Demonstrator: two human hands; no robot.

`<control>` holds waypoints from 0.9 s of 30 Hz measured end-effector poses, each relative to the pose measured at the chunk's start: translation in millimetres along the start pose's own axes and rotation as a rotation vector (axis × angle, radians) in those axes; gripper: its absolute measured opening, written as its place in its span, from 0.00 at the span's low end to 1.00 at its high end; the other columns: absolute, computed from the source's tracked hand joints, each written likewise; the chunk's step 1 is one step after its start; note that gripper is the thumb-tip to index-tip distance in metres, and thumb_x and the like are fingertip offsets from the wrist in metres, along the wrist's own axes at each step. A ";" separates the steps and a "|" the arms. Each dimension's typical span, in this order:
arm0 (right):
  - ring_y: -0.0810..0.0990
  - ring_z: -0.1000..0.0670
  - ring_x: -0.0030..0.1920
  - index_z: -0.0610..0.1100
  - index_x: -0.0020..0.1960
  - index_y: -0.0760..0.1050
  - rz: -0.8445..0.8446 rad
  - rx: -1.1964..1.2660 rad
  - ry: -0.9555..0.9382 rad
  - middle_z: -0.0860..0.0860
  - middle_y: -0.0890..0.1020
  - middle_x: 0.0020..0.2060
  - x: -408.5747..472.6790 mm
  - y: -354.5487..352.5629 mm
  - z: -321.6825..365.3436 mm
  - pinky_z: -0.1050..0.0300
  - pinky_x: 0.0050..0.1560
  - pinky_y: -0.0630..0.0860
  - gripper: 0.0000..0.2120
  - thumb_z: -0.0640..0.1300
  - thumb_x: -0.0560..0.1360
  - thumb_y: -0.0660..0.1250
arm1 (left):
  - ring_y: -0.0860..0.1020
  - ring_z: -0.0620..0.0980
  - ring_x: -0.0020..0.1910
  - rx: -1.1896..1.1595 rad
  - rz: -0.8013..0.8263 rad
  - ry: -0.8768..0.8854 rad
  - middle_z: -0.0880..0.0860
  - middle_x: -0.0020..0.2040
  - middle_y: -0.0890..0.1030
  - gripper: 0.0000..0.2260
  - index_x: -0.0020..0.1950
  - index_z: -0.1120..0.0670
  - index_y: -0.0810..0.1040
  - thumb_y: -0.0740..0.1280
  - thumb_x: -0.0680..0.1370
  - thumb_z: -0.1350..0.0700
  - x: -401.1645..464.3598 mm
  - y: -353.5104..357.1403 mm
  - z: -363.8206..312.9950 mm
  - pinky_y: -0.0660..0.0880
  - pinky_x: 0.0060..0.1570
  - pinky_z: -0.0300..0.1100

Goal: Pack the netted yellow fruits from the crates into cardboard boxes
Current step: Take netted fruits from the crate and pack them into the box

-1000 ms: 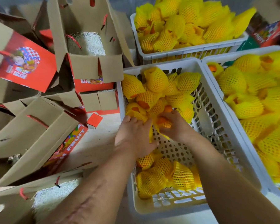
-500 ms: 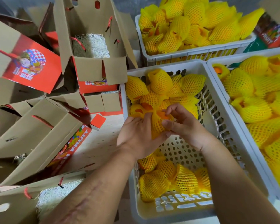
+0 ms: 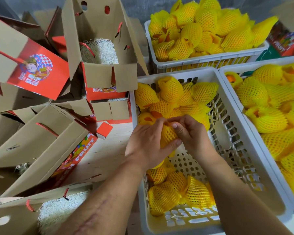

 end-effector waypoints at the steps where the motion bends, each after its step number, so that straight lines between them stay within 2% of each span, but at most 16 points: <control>1: 0.83 0.52 0.47 0.46 0.45 0.71 -0.029 -0.112 -0.087 0.53 0.85 0.53 -0.6 -1.7 4.0 0.49 0.39 0.77 0.20 0.64 0.80 0.63 | 0.81 0.50 0.47 -0.003 -0.003 0.007 0.47 0.47 0.83 0.30 0.67 0.46 0.66 0.54 0.78 0.25 -0.7 0.0 -0.3 0.68 0.50 0.45; 3: 0.82 0.50 0.44 0.52 0.46 0.70 -0.086 -0.281 -0.246 0.51 0.83 0.51 -0.9 -3.6 11.8 0.53 0.36 0.75 0.15 0.63 0.82 0.61 | 0.82 0.50 0.48 -0.033 -0.017 0.029 0.47 0.50 0.84 0.28 0.70 0.46 0.66 0.56 0.80 0.28 -1.7 0.4 0.2 0.70 0.51 0.45; 4: 0.81 0.49 0.43 0.52 0.44 0.69 -0.107 -0.308 -0.276 0.50 0.82 0.52 -1.0 -3.0 14.0 0.53 0.35 0.76 0.15 0.61 0.82 0.60 | 0.81 0.50 0.51 -0.047 -0.021 0.043 0.46 0.55 0.84 0.27 0.73 0.46 0.66 0.57 0.81 0.30 -2.0 0.2 0.6 0.71 0.52 0.46; 6: 0.81 0.48 0.42 0.47 0.42 0.71 -0.144 -0.311 -0.254 0.50 0.80 0.52 -1.3 0.2 14.3 0.51 0.34 0.76 0.19 0.60 0.83 0.60 | 0.80 0.50 0.57 -0.052 0.003 0.070 0.46 0.62 0.81 0.26 0.78 0.44 0.64 0.57 0.83 0.34 -1.7 -1.5 0.7 0.72 0.56 0.47; 8: 0.79 0.49 0.43 0.41 0.41 0.74 -0.184 -0.269 -0.188 0.49 0.79 0.50 -2.6 7.5 12.0 0.49 0.35 0.76 0.23 0.60 0.83 0.59 | 0.79 0.50 0.58 -0.030 0.028 0.093 0.45 0.64 0.79 0.24 0.78 0.43 0.63 0.56 0.84 0.35 -1.9 -2.5 1.3 0.72 0.57 0.48; 10: 0.78 0.48 0.45 0.40 0.44 0.77 -0.231 -0.161 -0.084 0.48 0.78 0.47 -2.8 16.0 7.4 0.47 0.40 0.76 0.23 0.58 0.84 0.58 | 0.79 0.50 0.57 -0.033 0.023 0.093 0.46 0.64 0.80 0.23 0.76 0.44 0.65 0.56 0.84 0.36 -2.5 -2.7 1.6 0.73 0.55 0.47; 11: 0.77 0.48 0.45 0.42 0.45 0.78 -0.255 -0.086 -0.022 0.47 0.78 0.45 -2.5 20.2 6.6 0.48 0.42 0.75 0.21 0.57 0.84 0.58 | 0.79 0.50 0.56 -0.041 0.013 0.088 0.46 0.63 0.81 0.22 0.75 0.45 0.67 0.57 0.85 0.36 -2.7 -2.9 1.7 0.72 0.53 0.46; 13: 0.76 0.46 0.44 0.55 0.44 0.78 -0.292 0.095 0.099 0.45 0.77 0.43 -1.5 27.3 8.7 0.48 0.43 0.74 0.15 0.56 0.85 0.58 | 0.79 0.51 0.51 -0.054 -0.022 0.075 0.47 0.58 0.82 0.18 0.70 0.48 0.72 0.58 0.85 0.40 -3.1 -3.9 1.5 0.68 0.48 0.44; 14: 0.76 0.45 0.44 0.57 0.43 0.77 -0.309 0.150 0.155 0.44 0.78 0.42 -2.0 29.5 8.2 0.48 0.44 0.73 0.15 0.57 0.84 0.57 | 0.79 0.52 0.48 -0.059 -0.047 0.069 0.47 0.53 0.82 0.14 0.65 0.50 0.74 0.58 0.86 0.43 -3.2 -4.6 1.2 0.65 0.46 0.43; 17: 0.81 0.50 0.41 0.52 0.43 0.80 -0.308 0.259 0.311 0.48 0.82 0.38 -7.5 36.9 5.6 0.55 0.41 0.76 0.19 0.63 0.81 0.58 | 0.75 0.53 0.40 -0.059 -0.089 0.060 0.49 0.44 0.77 0.09 0.54 0.53 0.75 0.59 0.87 0.49 -2.8 -7.1 0.2 0.62 0.43 0.44; 19: 0.84 0.54 0.40 0.47 0.44 0.81 -0.268 0.398 0.494 0.51 0.84 0.37 -11.1 49.5 0.5 0.61 0.38 0.78 0.24 0.66 0.79 0.58 | 0.77 0.53 0.41 -0.049 -0.085 0.056 0.49 0.45 0.79 0.09 0.56 0.52 0.77 0.60 0.87 0.49 -1.1 -7.5 -0.9 0.63 0.42 0.45; 21: 0.86 0.56 0.45 0.52 0.47 0.82 -0.222 0.535 0.611 0.55 0.87 0.43 -14.6 61.2 -4.0 0.59 0.42 0.81 0.20 0.64 0.81 0.59 | 0.81 0.53 0.48 -0.032 -0.064 0.026 0.48 0.54 0.84 0.14 0.68 0.50 0.75 0.58 0.87 0.46 -0.4 -5.6 -2.0 0.69 0.45 0.44; 23: 0.87 0.51 0.51 0.53 0.52 0.81 -0.248 0.614 0.673 0.52 0.87 0.48 -15.1 61.1 -6.6 0.50 0.48 0.83 0.16 0.62 0.81 0.62 | 0.81 0.51 0.58 -0.037 -0.047 -0.013 0.48 0.66 0.81 0.26 0.80 0.49 0.62 0.54 0.86 0.38 -1.0 -3.9 -4.1 0.75 0.56 0.47; 25: 0.86 0.44 0.54 0.48 0.58 0.79 -0.302 0.643 0.693 0.48 0.86 0.52 -13.8 51.6 -7.5 0.42 0.52 0.83 0.20 0.63 0.80 0.65 | 0.80 0.52 0.63 -0.075 -0.043 -0.038 0.48 0.74 0.75 0.35 0.84 0.45 0.49 0.52 0.82 0.29 -1.8 -2.9 -5.5 0.75 0.62 0.50; 27: 0.85 0.46 0.54 0.50 0.62 0.78 -0.325 0.739 0.723 0.50 0.85 0.54 -12.5 46.4 -8.6 0.43 0.52 0.82 0.22 0.64 0.78 0.67 | 0.81 0.53 0.60 -0.103 -0.053 -0.064 0.49 0.73 0.77 0.41 0.84 0.42 0.44 0.52 0.78 0.24 -1.2 -1.1 -3.0 0.77 0.59 0.52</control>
Point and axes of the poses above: each hand's wrist, its own x-axis towards the middle knuckle, its own y-axis out of the palm, z = x × y, the point moved 3 cm from there along x, towards the middle knuckle
